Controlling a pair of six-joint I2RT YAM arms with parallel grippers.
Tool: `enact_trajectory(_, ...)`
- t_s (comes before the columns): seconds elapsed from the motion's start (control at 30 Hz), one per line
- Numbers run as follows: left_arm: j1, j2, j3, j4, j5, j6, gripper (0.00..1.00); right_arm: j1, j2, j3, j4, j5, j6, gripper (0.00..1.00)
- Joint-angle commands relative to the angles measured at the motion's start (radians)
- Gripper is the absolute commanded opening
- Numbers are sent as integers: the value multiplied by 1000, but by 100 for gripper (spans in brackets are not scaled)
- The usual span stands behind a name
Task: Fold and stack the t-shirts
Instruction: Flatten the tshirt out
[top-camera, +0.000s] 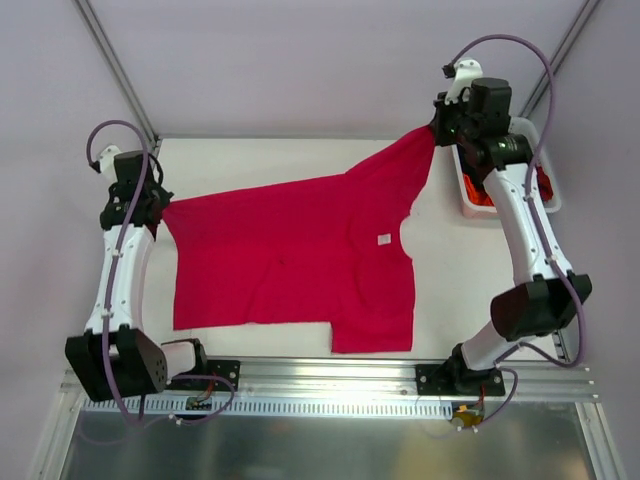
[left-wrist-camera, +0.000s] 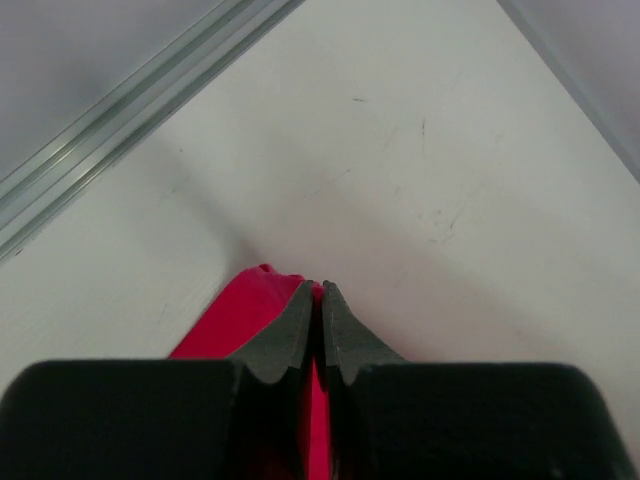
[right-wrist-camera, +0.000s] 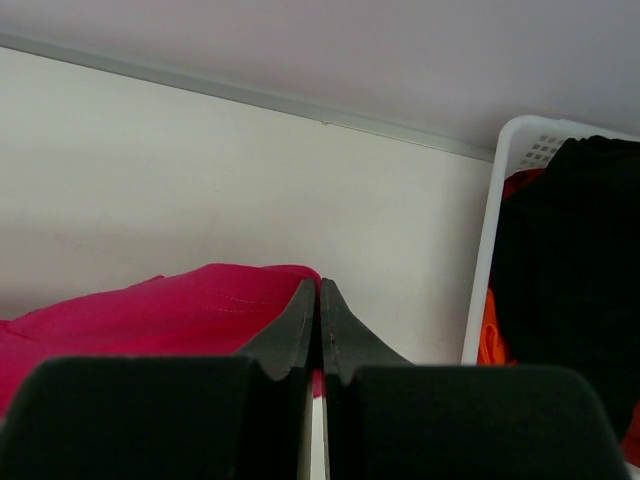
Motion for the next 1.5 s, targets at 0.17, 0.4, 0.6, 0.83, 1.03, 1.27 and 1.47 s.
enact_trajectory(0.17,9,261,22,353,-17,-56,0,0,227,64,263,40,39,0)
enact_trajectory(0.4,8,488,176,423,50,-24,0,0,392,232,285,74,5,0)
enact_trajectory(0.6,6,459,175,459,96,-20,0,1,358,262,311,102,34,0)
enact_trajectory(0.83,6,43,10,535,113,46,0,32,-24,87,357,109,-51,0)
enact_trajectory(1.03,5,-236,-55,528,102,108,0,56,-296,6,322,117,-107,0)
enact_trajectory(1.27,5,-444,14,388,173,131,0,150,-551,-27,250,132,-211,0)
enact_trajectory(1.47,5,-552,172,269,176,169,0,185,-674,67,127,94,-222,0)
